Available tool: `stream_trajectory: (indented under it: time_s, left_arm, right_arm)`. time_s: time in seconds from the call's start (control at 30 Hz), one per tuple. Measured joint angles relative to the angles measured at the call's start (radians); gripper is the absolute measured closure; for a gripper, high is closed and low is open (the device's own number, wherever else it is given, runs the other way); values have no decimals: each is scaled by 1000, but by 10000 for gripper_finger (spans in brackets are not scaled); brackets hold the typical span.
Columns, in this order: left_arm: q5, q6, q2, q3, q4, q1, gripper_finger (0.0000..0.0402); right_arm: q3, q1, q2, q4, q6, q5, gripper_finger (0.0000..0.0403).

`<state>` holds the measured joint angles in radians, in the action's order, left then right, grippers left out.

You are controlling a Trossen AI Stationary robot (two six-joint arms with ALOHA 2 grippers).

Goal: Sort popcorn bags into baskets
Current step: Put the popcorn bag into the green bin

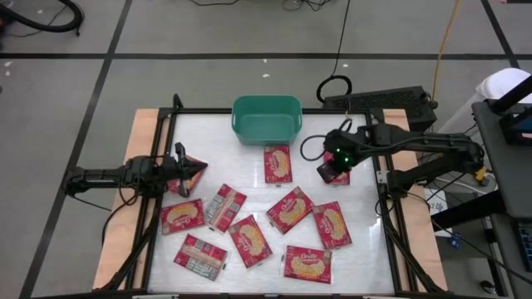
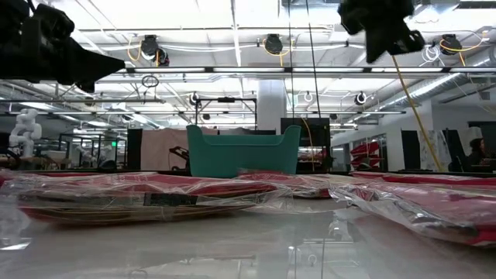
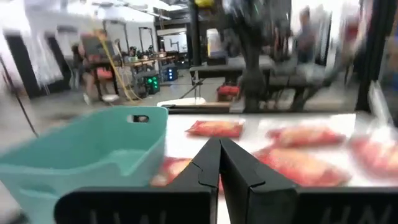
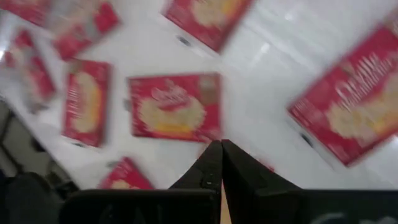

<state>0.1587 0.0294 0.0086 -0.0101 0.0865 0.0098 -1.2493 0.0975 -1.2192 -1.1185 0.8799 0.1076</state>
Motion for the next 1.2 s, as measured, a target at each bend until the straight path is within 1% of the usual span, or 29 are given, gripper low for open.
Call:
stream_trajectory:
  time_s: [0.03, 0.1, 0.13, 0.17, 0.23, 0.33, 0.6, 0.73, 0.87, 1.07, 1.2]
  left_arm:
    - [16, -78, 0, 0, 19, 0, 392]
    - [104, -211, 9, 0, 73, 3, 392]
    - [129, -248, 18, -2, 101, 4, 392]
    - [129, -251, 26, -14, 108, 0, 392]
    - [108, -199, 57, -68, 112, -14, 392]
    - [107, -127, 138, -184, 87, -39, 392]
    - [121, -43, 427, -547, -29, -51, 392]
    - [121, -38, 564, -750, -79, -51, 392]
    - [123, -38, 702, -925, -166, -51, 392]
    - [123, -38, 887, -1125, -329, -51, 392]
    - [123, -53, 986, -1215, -418, -50, 392]
  right_arm:
    - [15, 0, 0, -10, 2, 0, 403]
    - [45, 0, -1, -31, 2, 1, 403]
    - [60, 0, 0, -39, 2, 1, 403]
    - [78, 0, 0, -45, 2, 1, 402]
    - [110, 0, -1, -49, 2, 8, 398]
    - [160, 0, 0, -50, 0, 30, 380]
    - [291, 2, 0, -49, -25, 29, 300]
    - [346, 2, 0, -50, 23, 29, 261]
    - [395, 2, 0, -46, 19, 27, 231]
    - [470, 7, 0, 1, -70, 17, 195]
    - [524, 21, 0, 34, -82, -74, 170]
